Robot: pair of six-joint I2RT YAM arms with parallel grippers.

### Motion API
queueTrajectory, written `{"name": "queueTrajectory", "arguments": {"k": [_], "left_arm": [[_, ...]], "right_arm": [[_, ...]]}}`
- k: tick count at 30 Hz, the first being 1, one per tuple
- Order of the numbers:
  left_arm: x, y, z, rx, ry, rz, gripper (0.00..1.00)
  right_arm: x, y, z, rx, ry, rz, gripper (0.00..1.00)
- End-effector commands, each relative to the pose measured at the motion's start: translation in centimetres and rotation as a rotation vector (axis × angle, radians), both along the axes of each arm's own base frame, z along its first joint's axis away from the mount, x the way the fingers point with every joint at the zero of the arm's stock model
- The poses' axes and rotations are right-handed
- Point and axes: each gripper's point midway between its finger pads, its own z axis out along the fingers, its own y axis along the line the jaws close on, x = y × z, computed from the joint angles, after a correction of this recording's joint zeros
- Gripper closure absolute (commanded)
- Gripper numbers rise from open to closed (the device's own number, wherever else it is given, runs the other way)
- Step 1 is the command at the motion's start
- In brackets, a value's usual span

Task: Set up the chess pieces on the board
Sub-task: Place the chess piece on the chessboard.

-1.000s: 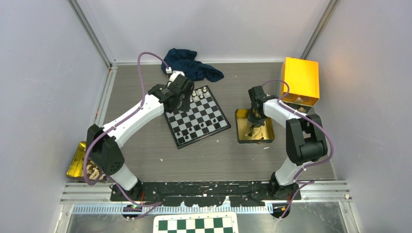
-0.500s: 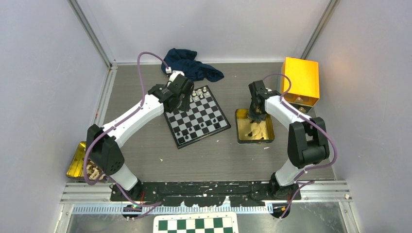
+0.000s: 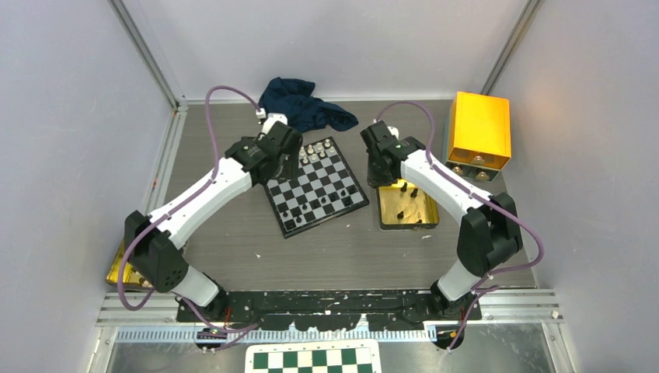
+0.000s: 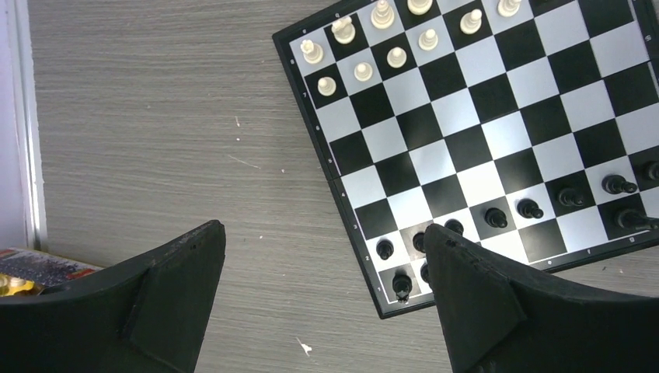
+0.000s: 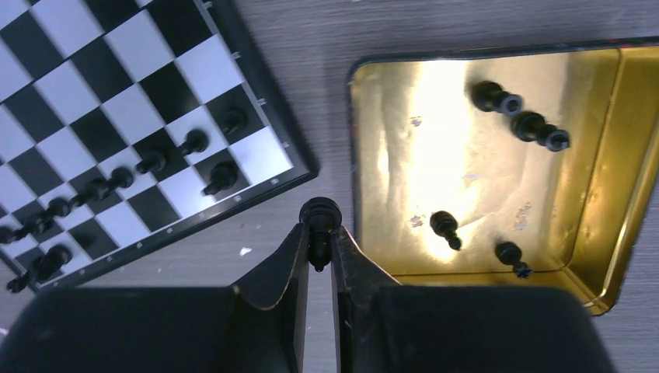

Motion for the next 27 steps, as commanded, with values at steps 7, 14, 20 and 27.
{"name": "queueTrajectory", "arguments": {"k": [7,14,20,27], "left_arm": [[-1.2,2.1,3.6,-0.057,-0.124,0.04,0.0],[-2.4,3.6,5.3,-0.076,-0.174,0.058,0.0],[-3.4,4.6,6.7,-0.093,-0.208,0.065,0.0],[-4.5,5.5,8.1,-0.116,-0.24,0.071,0.0]], "right_arm": [[-0.4,6.5,2.3,-0.01,-0.053,0.125,0.99],[-1.7,11.1,1.7,-0.019,-0.032,0.228,0.99],[-2.8,14.5,1.0,-0.028,-0.012,0.297,0.99],[-4.5,17.5,-0.4,-0.043,0.025,0.373,0.99]]}}
